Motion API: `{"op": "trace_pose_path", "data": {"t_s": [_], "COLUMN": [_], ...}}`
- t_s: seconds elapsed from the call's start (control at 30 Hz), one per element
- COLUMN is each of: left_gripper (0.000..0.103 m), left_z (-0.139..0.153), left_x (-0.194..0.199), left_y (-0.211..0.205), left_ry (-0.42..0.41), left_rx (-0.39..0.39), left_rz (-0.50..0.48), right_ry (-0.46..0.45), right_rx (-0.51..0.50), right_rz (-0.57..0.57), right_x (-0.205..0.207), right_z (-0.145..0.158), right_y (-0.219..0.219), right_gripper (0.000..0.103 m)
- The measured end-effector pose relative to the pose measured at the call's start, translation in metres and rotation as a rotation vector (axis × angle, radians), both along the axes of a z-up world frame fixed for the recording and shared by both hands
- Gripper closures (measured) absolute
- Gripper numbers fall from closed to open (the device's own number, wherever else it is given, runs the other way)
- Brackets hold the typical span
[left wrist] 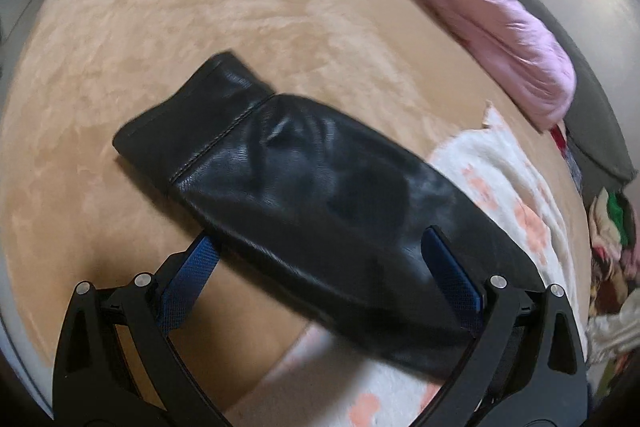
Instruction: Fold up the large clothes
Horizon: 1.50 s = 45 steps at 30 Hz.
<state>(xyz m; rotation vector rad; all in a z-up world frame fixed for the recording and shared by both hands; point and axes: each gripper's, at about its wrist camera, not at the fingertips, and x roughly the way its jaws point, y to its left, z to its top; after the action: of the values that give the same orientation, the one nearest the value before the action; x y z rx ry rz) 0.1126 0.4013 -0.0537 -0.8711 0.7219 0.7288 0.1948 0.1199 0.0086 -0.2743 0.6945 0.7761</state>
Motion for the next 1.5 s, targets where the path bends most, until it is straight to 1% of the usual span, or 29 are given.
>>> {"op": "trace_pose_path", "data": {"t_s": [0.07, 0.13, 0.2, 0.23, 0.27, 0.3, 0.33, 0.37, 0.4, 0.43, 0.53, 0.6, 0.67, 0.73, 0.83, 0.87, 0.9, 0.97, 1.13, 1.3, 1.33, 1.43, 1.5], "left_gripper": [0.009, 0.009, 0.009, 0.010, 0.015, 0.024, 0.054, 0.078, 0.082, 0.088, 0.099, 0.101, 0.102, 0.102, 0.102, 0.102, 0.103, 0.103, 0.103, 0.103, 0.103, 0.103, 0.103], "left_z": [-0.008, -0.008, -0.009, -0.009, -0.009, -0.009, -0.007, -0.007, -0.006, -0.003, 0.010, 0.024, 0.045, 0.067, 0.099, 0.113, 0.121, 0.148, 0.190, 0.214, 0.218, 0.219, 0.215], "left_x": [-0.001, 0.002, 0.010, 0.012, 0.013, 0.014, 0.014, 0.013, 0.012, 0.011, 0.011, 0.007, 0.004, 0.001, 0.001, 0.001, 0.002, 0.006, 0.022, 0.038, 0.043, 0.051, 0.060], "left_y": [0.010, 0.013, 0.015, 0.017, 0.018, 0.020, 0.021, 0.021, 0.021, 0.020, 0.015, 0.007, -0.008, -0.024, -0.050, -0.061, -0.067, -0.091, -0.148, -0.212, -0.230, -0.263, -0.282], "left_ry": [-0.008, -0.006, 0.010, 0.005, -0.011, -0.020, -0.026, -0.036, -0.061, -0.093, -0.149, -0.234, -0.279, -0.349, -0.402, -0.428, -0.443, -0.481, -0.529, -0.561, -0.570, -0.570, -0.569], "left_rx": [-0.030, -0.008, 0.001, 0.007, 0.010, 0.012, 0.015, 0.012, -0.001, -0.012, 0.007, -0.001, 0.054, 0.081, 0.139, 0.154, 0.160, 0.194, 0.268, 0.311, 0.310, 0.316, 0.292], "left_rz": [0.040, 0.059, 0.051, 0.050, 0.051, 0.049, 0.044, 0.035, 0.025, 0.015, -0.021, -0.064, -0.103, -0.143, -0.214, -0.241, -0.257, -0.316, -0.447, -0.588, -0.634, -0.724, -0.785], "right_ry": [0.007, -0.017, -0.037, -0.042, -0.044, -0.042, -0.039, -0.035, -0.034, -0.034, -0.039, -0.030, -0.014, -0.004, 0.006, 0.006, 0.006, 0.006, 0.023, 0.014, 0.012, 0.002, 0.001], "right_rx": [-0.003, -0.022, -0.037, -0.041, -0.043, -0.044, -0.042, -0.039, -0.031, -0.029, -0.033, -0.031, -0.028, -0.024, -0.009, -0.004, 0.005, 0.020, 0.088, 0.143, 0.150, 0.171, 0.188], "right_rz": [-0.011, -0.035, -0.057, -0.065, -0.075, -0.084, -0.089, -0.096, -0.106, -0.115, -0.149, -0.175, -0.200, -0.238, -0.290, -0.304, -0.328, -0.358, -0.436, -0.496, -0.503, -0.537, -0.574], "right_x": [0.002, 0.002, 0.001, 0.001, 0.002, 0.002, 0.003, 0.003, 0.003, 0.002, -0.002, -0.007, -0.011, -0.014, -0.017, -0.018, -0.019, -0.021, -0.024, -0.029, -0.031, -0.032, -0.034], "right_z": [-0.004, -0.007, -0.011, -0.012, -0.014, -0.015, -0.016, -0.017, -0.017, -0.018, -0.020, -0.022, -0.022, -0.022, -0.019, -0.019, -0.018, -0.018, -0.013, -0.004, -0.003, 0.001, 0.002], "right_y": [-0.006, -0.012, -0.019, -0.022, -0.026, -0.029, -0.033, -0.036, -0.042, -0.046, -0.064, -0.082, -0.099, -0.121, -0.152, -0.161, -0.174, -0.190, -0.236, -0.276, -0.282, -0.303, -0.320], "right_gripper": [0.004, 0.004, 0.004, 0.004, 0.004, 0.004, 0.004, 0.004, 0.004, 0.004, 0.004, 0.004, 0.004, 0.004, 0.004, 0.004, 0.004, 0.004, 0.004, 0.004, 0.004, 0.004, 0.004]}}
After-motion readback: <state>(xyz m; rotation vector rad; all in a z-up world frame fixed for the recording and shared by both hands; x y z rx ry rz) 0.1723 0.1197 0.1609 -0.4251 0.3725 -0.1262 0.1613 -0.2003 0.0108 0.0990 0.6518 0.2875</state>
